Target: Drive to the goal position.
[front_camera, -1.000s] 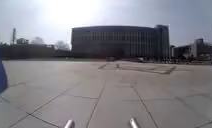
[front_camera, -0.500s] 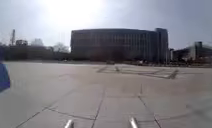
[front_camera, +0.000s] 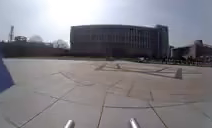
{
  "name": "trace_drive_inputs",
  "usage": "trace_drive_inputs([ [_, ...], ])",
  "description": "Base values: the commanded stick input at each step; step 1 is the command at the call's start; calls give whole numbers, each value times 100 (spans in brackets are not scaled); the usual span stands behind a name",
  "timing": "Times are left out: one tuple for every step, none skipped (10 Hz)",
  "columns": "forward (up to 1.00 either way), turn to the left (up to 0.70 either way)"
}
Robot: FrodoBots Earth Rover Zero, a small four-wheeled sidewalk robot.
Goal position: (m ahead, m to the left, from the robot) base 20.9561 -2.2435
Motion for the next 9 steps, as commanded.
trace_drive_inputs([
  [100, 0],
  [100, 0],
  [100, 0],
  [100, 0],
  [100, 0],
  [100, 0],
  [100, 0],
  [100, 0],
  [100, -8],
])
